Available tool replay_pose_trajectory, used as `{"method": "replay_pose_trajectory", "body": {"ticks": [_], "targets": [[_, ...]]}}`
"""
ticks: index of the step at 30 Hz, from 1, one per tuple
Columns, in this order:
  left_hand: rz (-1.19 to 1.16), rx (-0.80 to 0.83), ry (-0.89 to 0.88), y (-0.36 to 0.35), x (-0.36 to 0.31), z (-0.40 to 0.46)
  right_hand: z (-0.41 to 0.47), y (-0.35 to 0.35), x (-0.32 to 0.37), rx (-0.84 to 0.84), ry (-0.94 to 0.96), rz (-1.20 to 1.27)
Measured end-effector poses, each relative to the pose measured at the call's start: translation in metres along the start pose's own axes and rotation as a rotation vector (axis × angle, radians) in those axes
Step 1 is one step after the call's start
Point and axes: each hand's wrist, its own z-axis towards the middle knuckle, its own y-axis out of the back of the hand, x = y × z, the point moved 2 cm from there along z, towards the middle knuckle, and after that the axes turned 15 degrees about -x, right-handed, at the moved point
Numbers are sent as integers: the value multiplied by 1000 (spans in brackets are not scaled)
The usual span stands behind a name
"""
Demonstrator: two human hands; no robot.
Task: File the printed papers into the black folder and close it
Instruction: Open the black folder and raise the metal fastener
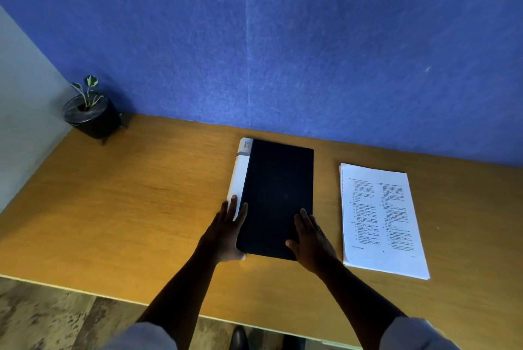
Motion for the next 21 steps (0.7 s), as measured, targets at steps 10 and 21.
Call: {"method": "replay_pose_trajectory", "body": {"ticks": [10,21], "targets": [[66,-26,46,-8,-13,2,1,-4,-6,32,-7,25],[8,-45,14,-11,-8,-5,-3,2,-5,-162,-136,134]]}}
